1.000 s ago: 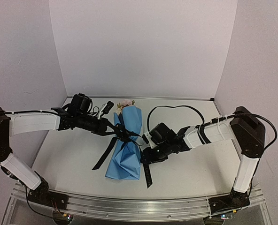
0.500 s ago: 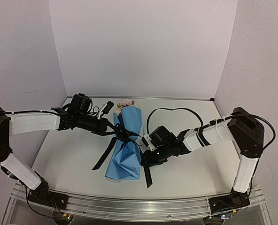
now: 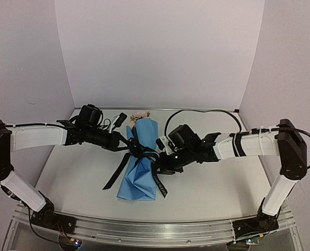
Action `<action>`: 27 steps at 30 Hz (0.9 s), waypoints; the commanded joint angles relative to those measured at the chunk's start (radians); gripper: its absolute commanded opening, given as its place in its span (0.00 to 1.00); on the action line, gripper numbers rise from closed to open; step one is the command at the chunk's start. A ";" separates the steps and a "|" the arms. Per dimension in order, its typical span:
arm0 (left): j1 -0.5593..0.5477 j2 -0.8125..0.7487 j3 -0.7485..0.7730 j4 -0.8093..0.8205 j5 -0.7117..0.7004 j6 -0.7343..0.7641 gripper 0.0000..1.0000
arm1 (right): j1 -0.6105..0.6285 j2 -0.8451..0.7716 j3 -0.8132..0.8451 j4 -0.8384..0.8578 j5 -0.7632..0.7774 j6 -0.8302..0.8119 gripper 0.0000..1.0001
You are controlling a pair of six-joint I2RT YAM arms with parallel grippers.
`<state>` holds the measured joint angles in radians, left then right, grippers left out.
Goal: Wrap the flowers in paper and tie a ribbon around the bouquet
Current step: Cross the right side of the half-tied ribbon with the folded bouquet.
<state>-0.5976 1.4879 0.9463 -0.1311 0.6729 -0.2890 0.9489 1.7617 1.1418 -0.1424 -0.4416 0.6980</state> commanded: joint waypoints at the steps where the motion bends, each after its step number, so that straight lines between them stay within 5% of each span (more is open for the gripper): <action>1: -0.003 -0.040 0.018 0.011 -0.016 0.006 0.00 | -0.004 0.017 0.135 -0.010 -0.081 0.172 0.00; 7: -0.004 -0.049 0.016 0.016 -0.016 0.005 0.00 | -0.025 0.118 0.258 0.012 -0.096 0.376 0.00; 27: -0.003 -0.056 0.029 0.000 -0.016 0.017 0.00 | -0.117 0.241 0.301 0.074 -0.091 0.440 0.00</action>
<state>-0.5976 1.4686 0.9463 -0.1310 0.6589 -0.2878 0.8298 2.0020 1.4397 -0.1141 -0.5317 1.1052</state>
